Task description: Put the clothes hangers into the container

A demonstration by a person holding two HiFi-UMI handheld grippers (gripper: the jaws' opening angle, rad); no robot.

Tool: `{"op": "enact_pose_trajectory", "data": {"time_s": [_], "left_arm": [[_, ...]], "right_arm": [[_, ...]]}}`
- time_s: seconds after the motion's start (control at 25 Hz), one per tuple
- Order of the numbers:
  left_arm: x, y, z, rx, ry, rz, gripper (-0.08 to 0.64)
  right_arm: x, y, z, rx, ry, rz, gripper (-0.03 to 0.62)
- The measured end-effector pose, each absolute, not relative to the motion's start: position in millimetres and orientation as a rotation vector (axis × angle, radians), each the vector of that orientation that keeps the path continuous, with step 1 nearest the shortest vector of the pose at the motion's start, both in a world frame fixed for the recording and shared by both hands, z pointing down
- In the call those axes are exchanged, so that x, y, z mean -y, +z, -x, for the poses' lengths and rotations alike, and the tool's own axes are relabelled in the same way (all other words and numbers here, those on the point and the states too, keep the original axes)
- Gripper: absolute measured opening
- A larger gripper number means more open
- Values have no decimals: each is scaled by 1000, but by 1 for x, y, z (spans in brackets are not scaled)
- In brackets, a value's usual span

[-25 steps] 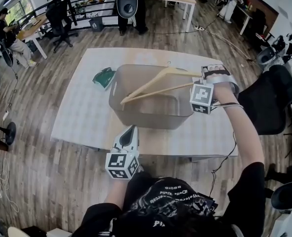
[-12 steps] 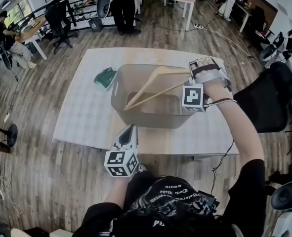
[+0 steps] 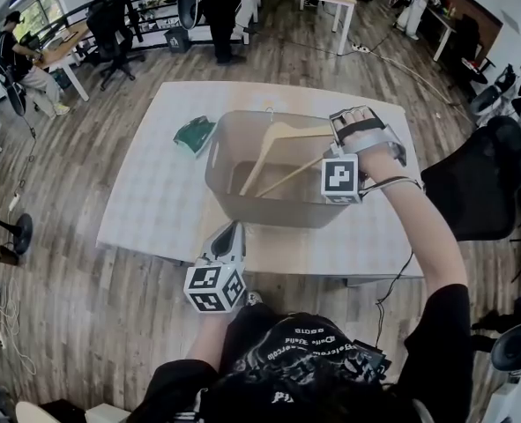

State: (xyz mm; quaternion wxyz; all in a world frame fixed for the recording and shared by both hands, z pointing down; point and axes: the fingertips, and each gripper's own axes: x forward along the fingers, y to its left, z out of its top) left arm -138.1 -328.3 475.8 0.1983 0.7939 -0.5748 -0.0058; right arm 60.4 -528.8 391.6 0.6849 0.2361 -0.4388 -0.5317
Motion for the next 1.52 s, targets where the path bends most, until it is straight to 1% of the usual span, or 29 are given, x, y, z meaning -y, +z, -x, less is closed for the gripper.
{"op": "enact_pose_trajectory", "data": {"time_s": [0.16, 0.36, 0.52, 0.72, 0.88, 1.0, 1.24, 1.52], "left_arm": [[328, 478, 147, 1608, -26, -2191, 20], [327, 483, 153, 1617, -35, -2166, 20], [327, 486, 156, 1628, -40, -2139, 20], [321, 487, 168, 1639, -50, -2117, 20], [323, 490, 169, 1645, -49, -2110, 20], [323, 493, 169, 1651, -45, -2101, 20], [320, 494, 173, 1666, -40, -2083, 20], [322, 497, 180, 1676, -34, -2072, 20]], "right_arm": [[525, 401, -52, 1054, -1161, -534, 100], [520, 415, -51, 1058, -1159, -486, 150], [520, 421, -55, 1121, -1094, -484, 179], [511, 427, -47, 1237, -966, -486, 259], [512, 435, -48, 1265, -939, -472, 272], [511, 446, -51, 1275, -905, -454, 326], [507, 455, -53, 1319, -837, -456, 337], [502, 470, -52, 1451, -629, -447, 341]]}}
